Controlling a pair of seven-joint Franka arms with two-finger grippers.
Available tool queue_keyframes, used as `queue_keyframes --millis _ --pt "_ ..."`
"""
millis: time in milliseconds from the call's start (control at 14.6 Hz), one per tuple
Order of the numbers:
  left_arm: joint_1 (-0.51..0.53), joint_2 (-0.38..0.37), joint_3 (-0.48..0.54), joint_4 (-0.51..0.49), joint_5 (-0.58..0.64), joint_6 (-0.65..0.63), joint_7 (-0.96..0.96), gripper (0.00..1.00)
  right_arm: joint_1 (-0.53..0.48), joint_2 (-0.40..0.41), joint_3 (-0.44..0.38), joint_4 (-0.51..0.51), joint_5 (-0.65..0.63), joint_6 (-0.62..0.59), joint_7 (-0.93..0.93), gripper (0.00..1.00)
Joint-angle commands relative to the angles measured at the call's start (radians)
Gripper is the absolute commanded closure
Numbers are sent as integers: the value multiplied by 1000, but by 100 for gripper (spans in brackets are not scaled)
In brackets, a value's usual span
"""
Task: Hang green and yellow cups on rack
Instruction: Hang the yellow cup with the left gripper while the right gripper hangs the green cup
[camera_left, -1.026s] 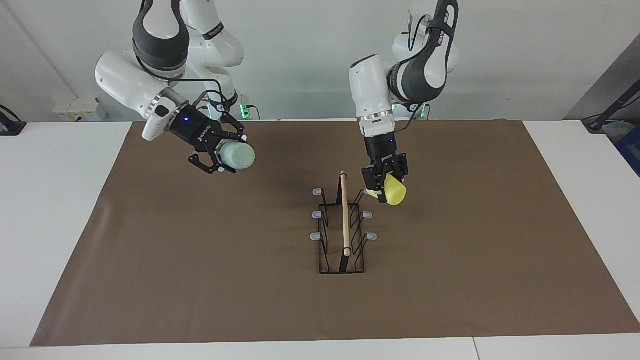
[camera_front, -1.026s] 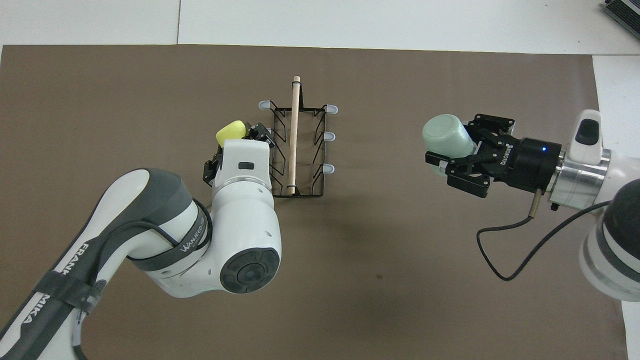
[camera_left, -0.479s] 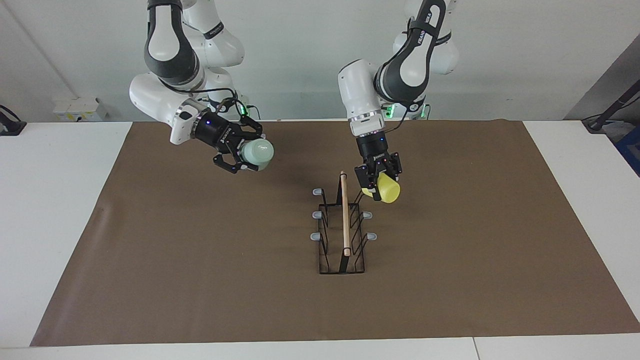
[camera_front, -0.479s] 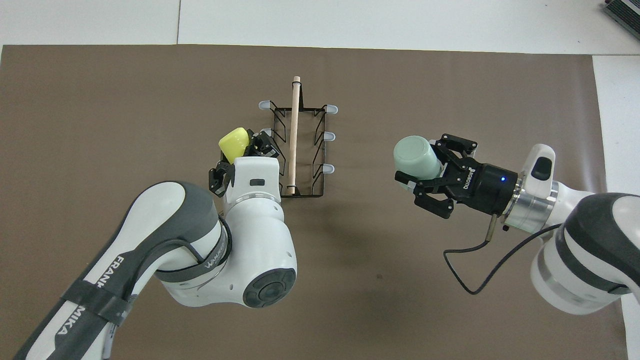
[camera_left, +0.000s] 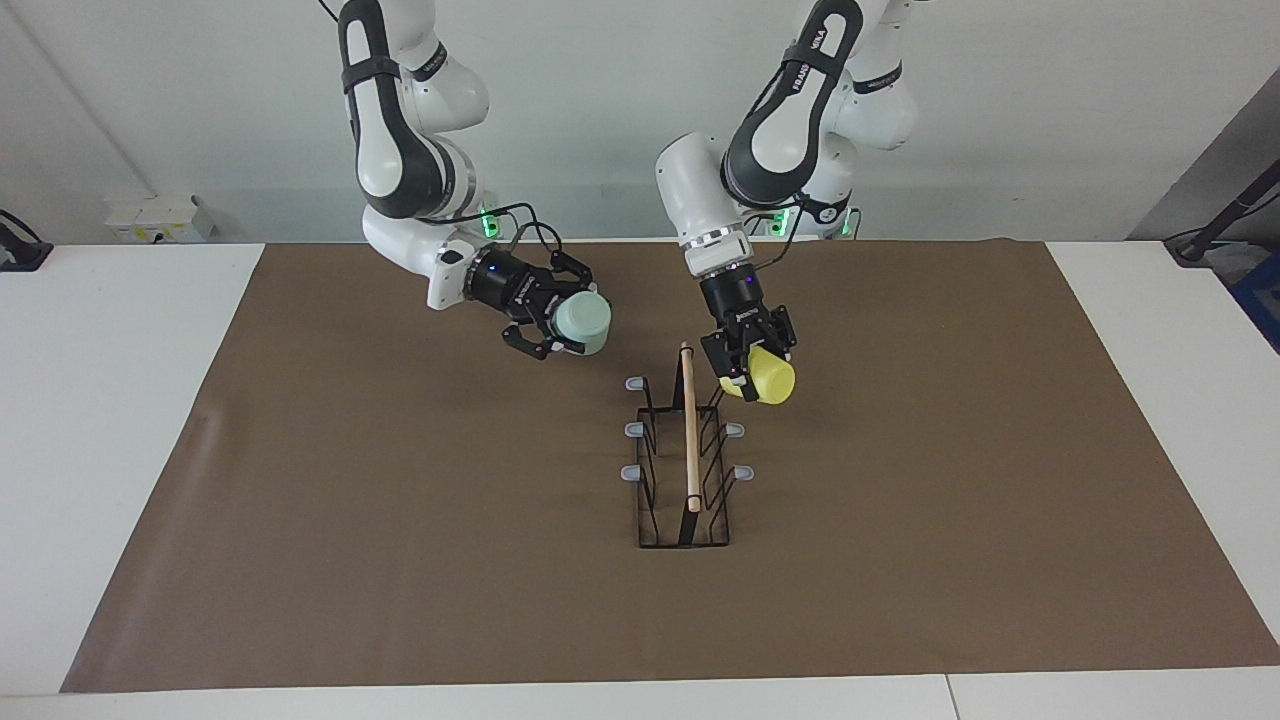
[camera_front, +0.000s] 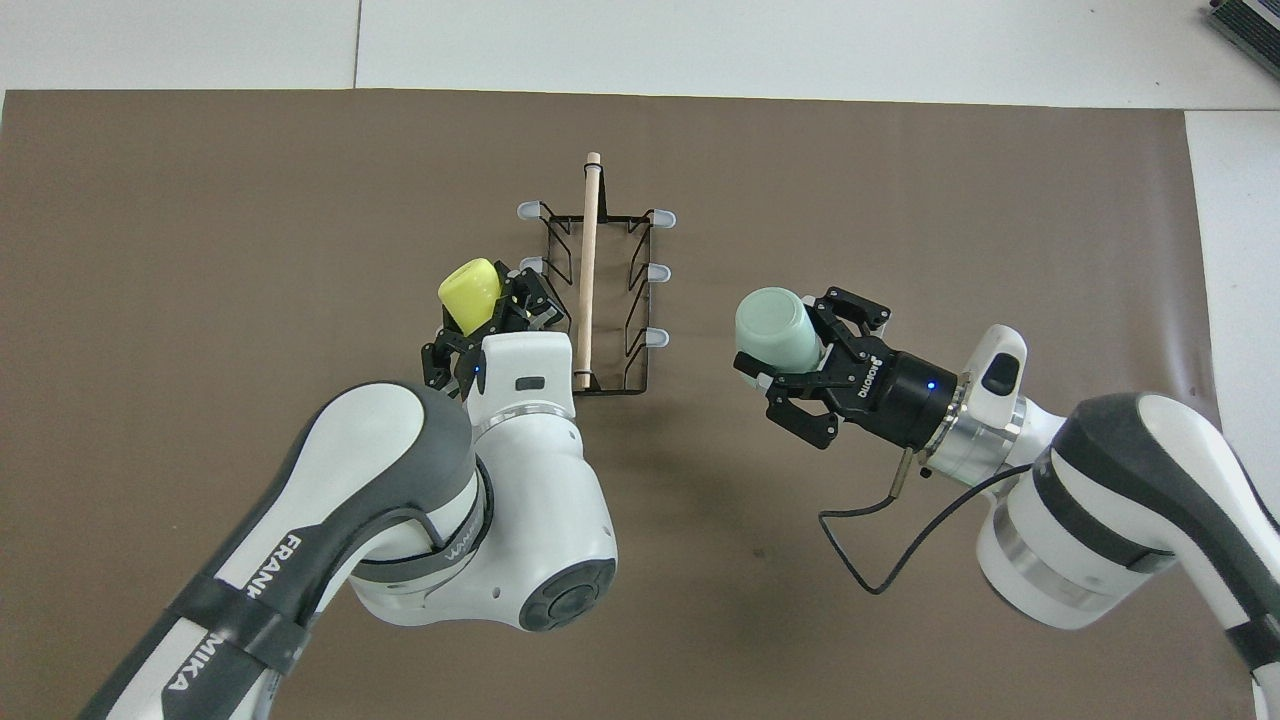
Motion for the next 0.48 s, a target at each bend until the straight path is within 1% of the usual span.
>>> queue_keyframes --millis 0,68,274,410 --pt "-23 0 14 2 29 -28 -25 100 5 40 1 25 47 5 -43 100" --pt "-28 -1 14 -4 29 -28 -26 100 14 57 1 42 62 -1 -65 100" --pt "-35 0 12 -10 27 -26 -56 100 17 61 2 47 87 4 -71 100" --pt "-43 26 11 -13 26 -29 -69 100 29 80 2 48 92 -1 -86 100"
